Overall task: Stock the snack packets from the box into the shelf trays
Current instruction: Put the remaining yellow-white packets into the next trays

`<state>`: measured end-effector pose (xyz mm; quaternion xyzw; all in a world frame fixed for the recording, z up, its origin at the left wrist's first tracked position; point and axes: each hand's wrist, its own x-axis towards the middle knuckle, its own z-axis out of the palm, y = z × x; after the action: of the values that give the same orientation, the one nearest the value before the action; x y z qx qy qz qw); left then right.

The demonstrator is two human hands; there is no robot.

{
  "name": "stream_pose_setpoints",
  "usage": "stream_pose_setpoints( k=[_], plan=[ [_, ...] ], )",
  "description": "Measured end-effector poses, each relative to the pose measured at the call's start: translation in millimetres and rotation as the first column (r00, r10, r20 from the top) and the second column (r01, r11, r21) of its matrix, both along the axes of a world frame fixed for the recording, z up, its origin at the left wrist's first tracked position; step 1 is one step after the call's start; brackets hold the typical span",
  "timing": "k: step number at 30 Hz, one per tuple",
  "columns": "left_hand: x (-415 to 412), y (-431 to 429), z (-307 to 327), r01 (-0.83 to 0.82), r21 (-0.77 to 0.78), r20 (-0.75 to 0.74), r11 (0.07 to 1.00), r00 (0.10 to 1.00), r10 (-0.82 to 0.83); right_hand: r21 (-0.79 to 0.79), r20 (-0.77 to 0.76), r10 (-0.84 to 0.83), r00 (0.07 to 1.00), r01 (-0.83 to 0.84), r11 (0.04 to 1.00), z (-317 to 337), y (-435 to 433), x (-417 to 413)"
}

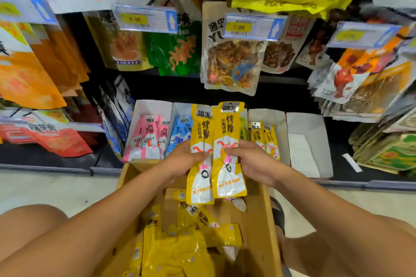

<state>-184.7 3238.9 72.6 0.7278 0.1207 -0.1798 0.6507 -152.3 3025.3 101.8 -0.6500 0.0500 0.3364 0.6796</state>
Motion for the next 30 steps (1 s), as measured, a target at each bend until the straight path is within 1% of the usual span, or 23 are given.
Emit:
stream_pose_setpoints(
  k=[3, 7, 10, 12, 16, 18, 20, 22, 24, 27, 30],
  plan=[
    [6.0, -4.7, -1.5, 0.017, 0.029, 0.010, 0.999, 1.000, -0.017, -0.083, 0.038, -0.043, 0.998, 0.046, 0.995, 8.9, -30.6, 19.8],
    [17.9, -17.2, -15.4, 0.000, -0.011, 0.006, 1.000, 1.000, 0.000, -0.201, 0.113, -0.115, 0.987, 0.136, 0.970, 11.7, -78.8, 57.8],
    [26.3, -26.3, -33.9, -0.021, 0.004, 0.014, 1.000, 1.000, 0.021, -0.344, 0.162, -0.196, 0.967, 0.242, 0.907, -4.8, -115.8, 93.0],
    [32.3, -31.1, -47.7, -0.038, 0.036, 0.034, 0.999, 0.999, 0.037, -0.432, 0.207, -0.228, 0.951, 0.298, 0.851, -33.3, -138.3, 117.0],
    [44.7, -36.1, -68.5, -0.054, 0.135, 0.136, 0.989, 0.990, 0.035, -0.583, 0.202, -0.251, 0.947, 0.322, 0.746, -87.9, -159.8, 140.7],
    [51.2, -35.3, -76.7, -0.059, 0.140, 0.156, 0.988, 0.987, 0.037, -0.617, 0.187, -0.258, 0.948, 0.318, 0.720, -109.2, -159.6, 147.6],
    [56.8, -35.8, -86.2, -0.048, 0.083, 0.145, 0.995, 0.989, 0.036, -0.650, 0.164, -0.241, 0.956, 0.289, 0.703, -128.5, -155.6, 154.1],
    [60.9, -36.5, -98.2, -0.056, 0.025, 0.130, 0.998, 0.990, 0.052, -0.680, 0.174, -0.200, 0.964, 0.264, 0.684, -149.4, -150.1, 163.4],
    [63.7, -37.8, -107.4, -0.051, 0.015, 0.122, 0.999, 0.991, 0.049, -0.699, 0.162, -0.188, 0.969, 0.247, 0.671, -166.3, -143.9, 170.6],
    [66.0, -37.0, -118.9, -0.038, -0.030, 0.101, 0.999, 0.994, 0.041, -0.697, 0.174, -0.167, 0.971, 0.241, 0.676, -194.2, -134.0, 181.9],
    [66.8, -36.2, -126.8, -0.089, -0.076, 0.059, 0.993, 0.994, 0.093, -0.680, 0.223, -0.116, 0.968, 0.240, 0.693, -198.0, -120.4, 178.0]
  ],
)
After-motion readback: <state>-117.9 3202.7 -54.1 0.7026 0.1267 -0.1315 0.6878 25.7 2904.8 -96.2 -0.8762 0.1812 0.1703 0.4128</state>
